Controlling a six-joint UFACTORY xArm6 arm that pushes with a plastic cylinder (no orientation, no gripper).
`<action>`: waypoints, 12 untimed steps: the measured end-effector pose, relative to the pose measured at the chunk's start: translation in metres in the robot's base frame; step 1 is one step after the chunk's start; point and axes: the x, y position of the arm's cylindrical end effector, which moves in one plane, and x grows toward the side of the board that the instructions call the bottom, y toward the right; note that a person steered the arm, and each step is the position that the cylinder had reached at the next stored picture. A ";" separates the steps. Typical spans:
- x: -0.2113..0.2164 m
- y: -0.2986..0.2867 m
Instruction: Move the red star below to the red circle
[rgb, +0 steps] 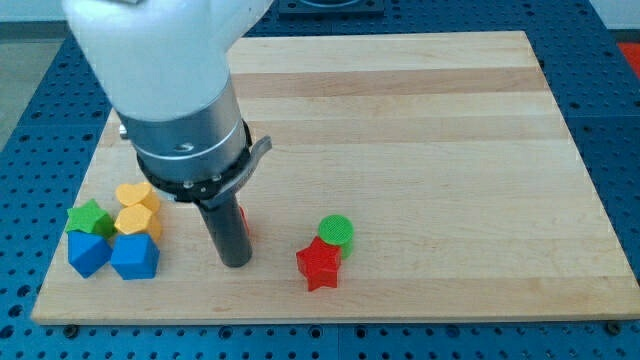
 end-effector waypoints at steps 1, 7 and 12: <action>0.031 0.000; 0.015 0.120; -0.039 0.114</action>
